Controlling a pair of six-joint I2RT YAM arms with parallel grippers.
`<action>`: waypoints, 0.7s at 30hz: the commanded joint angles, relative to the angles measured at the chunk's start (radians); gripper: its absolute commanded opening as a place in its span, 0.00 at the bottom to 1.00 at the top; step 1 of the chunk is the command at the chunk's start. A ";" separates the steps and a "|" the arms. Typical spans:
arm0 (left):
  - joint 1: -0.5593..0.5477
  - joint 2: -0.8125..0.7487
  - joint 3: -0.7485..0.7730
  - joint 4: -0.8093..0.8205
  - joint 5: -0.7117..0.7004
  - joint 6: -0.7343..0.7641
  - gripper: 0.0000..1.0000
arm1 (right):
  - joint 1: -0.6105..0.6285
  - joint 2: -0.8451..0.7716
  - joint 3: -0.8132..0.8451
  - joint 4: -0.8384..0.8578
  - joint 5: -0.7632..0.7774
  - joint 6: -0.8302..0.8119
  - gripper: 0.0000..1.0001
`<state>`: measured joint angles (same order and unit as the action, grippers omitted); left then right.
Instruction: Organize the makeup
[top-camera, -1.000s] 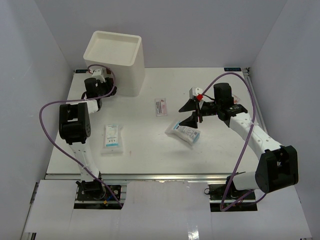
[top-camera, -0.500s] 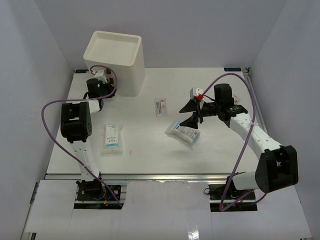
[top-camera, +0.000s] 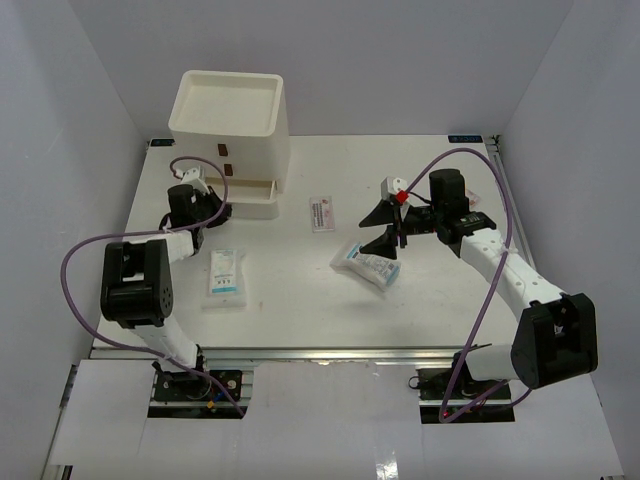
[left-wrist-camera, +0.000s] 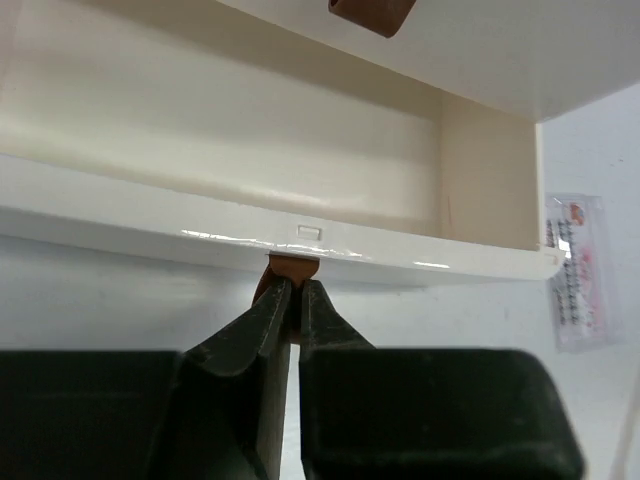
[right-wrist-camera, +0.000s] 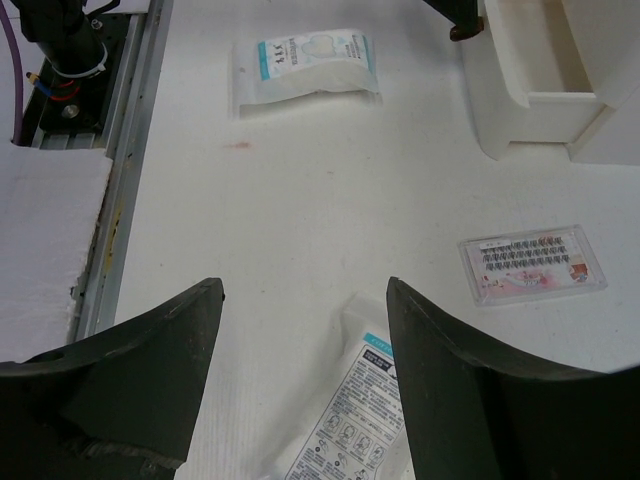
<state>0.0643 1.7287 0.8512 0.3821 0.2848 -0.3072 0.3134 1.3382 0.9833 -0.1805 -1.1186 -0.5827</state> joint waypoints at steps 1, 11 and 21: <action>-0.006 -0.141 -0.018 -0.037 -0.002 -0.046 0.38 | -0.007 -0.031 -0.011 0.022 -0.017 0.003 0.73; -0.004 -0.283 -0.025 -0.100 0.077 -0.040 0.74 | -0.011 -0.046 -0.039 0.027 0.077 0.007 0.74; -0.167 -0.356 0.003 -0.183 0.169 -0.052 0.85 | -0.015 0.014 -0.021 0.160 0.508 0.308 0.83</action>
<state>0.0158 1.3621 0.8101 0.2828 0.3898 -0.3535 0.3076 1.3302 0.9348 -0.0997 -0.8553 -0.4282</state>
